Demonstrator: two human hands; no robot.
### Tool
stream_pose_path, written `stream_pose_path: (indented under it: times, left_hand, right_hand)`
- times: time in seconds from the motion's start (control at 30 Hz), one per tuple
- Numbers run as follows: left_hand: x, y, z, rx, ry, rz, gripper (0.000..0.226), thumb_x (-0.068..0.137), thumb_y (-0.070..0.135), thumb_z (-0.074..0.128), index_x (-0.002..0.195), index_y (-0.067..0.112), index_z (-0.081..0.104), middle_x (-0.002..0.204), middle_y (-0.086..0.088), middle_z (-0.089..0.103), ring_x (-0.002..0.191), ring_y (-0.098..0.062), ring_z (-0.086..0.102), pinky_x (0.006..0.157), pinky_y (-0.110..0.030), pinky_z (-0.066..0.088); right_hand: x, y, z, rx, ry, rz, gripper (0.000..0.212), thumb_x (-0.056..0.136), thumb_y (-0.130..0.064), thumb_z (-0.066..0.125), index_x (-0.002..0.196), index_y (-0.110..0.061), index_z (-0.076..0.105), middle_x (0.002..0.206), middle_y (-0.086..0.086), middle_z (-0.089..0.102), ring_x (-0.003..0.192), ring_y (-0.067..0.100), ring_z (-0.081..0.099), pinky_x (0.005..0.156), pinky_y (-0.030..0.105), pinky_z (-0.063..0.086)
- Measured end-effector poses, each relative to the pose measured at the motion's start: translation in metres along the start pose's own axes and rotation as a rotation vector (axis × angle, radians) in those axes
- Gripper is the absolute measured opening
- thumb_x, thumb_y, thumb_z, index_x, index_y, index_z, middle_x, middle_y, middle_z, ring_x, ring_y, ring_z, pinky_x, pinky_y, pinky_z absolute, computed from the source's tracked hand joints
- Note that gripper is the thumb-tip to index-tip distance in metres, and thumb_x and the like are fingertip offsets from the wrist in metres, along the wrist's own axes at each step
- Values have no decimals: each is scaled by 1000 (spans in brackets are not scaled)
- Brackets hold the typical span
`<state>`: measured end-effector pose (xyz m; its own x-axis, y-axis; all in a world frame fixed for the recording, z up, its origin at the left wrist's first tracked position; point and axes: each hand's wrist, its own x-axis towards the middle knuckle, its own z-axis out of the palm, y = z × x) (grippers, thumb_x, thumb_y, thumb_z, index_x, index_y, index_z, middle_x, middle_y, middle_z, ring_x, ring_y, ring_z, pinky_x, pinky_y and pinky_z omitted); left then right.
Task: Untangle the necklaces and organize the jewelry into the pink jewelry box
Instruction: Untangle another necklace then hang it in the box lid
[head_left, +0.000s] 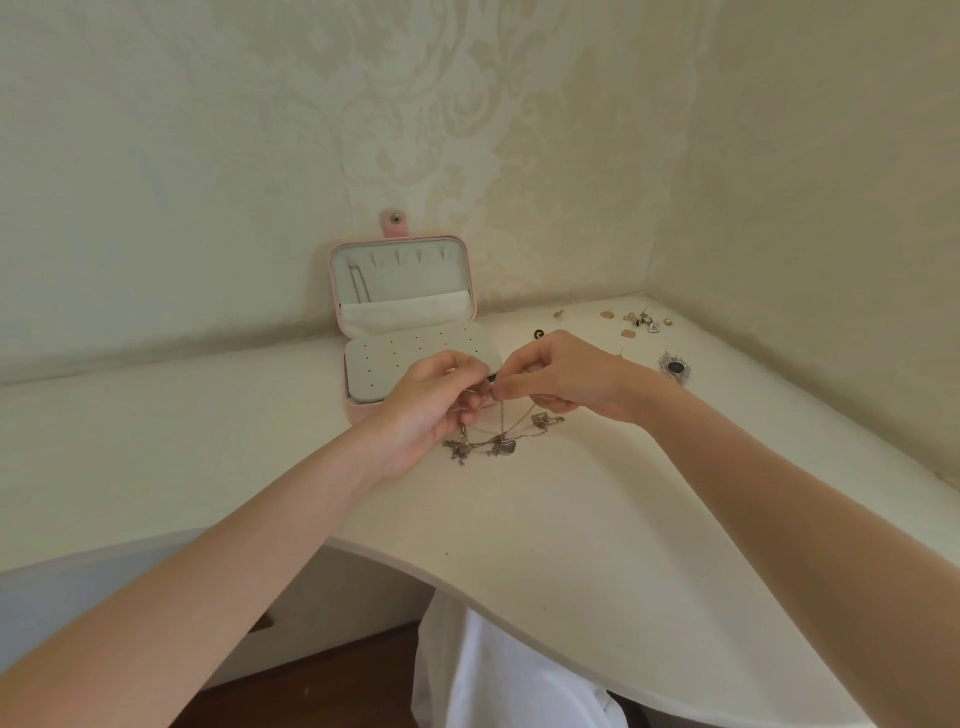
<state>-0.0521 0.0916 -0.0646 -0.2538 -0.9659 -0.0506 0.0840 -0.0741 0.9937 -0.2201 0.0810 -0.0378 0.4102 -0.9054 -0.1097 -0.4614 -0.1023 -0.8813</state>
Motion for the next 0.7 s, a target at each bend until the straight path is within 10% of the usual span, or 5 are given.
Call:
stream_pose_path:
  times: [0.43,0.7]
  left_hand:
    - [2,-1,-3,88,-54,12,12,90,1,54,94,11,49,54,3,53,55,-13,45,47,-22,41]
    - [3,-5,-2,529,-3,322,16,97,7,43,87,20,40,76,-7,50,45,-21,42,38,-23,34]
  right_hand:
    - [-1,3,-5,-5,-116,51,6,84,-10,66,85,-4,65,57,0,44,50,11,36,46,20,26]
    - [3,2,-13,-100,-72,57,15,82,-14,68,86,0,65,51,-3,41,46,9,34,44,18,25]
